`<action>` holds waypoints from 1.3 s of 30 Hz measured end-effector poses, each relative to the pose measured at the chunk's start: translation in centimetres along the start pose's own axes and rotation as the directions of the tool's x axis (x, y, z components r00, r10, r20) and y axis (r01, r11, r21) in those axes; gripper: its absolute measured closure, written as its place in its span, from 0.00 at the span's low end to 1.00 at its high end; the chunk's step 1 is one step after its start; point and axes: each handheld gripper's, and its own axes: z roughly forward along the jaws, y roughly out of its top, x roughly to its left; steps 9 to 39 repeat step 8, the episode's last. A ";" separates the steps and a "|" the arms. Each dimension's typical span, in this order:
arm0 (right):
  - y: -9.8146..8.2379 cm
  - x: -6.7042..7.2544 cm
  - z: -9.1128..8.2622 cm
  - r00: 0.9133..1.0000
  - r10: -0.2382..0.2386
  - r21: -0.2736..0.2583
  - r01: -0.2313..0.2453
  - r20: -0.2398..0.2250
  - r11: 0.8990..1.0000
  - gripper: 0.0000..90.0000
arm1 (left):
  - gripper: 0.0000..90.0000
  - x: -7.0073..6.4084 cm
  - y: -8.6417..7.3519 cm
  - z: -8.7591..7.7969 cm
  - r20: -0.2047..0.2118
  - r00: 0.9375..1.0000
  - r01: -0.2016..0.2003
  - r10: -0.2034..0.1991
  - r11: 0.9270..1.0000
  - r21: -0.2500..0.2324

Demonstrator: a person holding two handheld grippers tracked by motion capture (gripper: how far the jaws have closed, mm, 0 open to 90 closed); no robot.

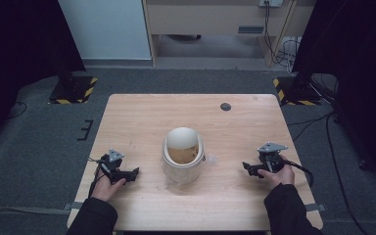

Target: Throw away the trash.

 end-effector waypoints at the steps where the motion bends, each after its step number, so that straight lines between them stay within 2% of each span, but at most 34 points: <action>1: -0.1 -0.1 0.0 1.000 -0.001 0.004 0.001 0.002 1.000 0.14 | 0.00 0.0 0.0 0.0 0.001 1.000 -0.001 0.001 1.000 0.000; 7: -0.5 -0.9 -0.1 0.999 0.031 0.013 -0.032 0.029 0.999 0.13 | 0.00 0.0 0.0 0.0 0.001 1.000 -0.002 0.002 1.000 0.000; 39: -0.5 -1.0 -0.1 0.999 0.030 0.014 -0.030 0.029 0.999 0.13 | 0.00 0.0 0.0 0.0 0.001 1.000 -0.003 0.003 1.000 0.001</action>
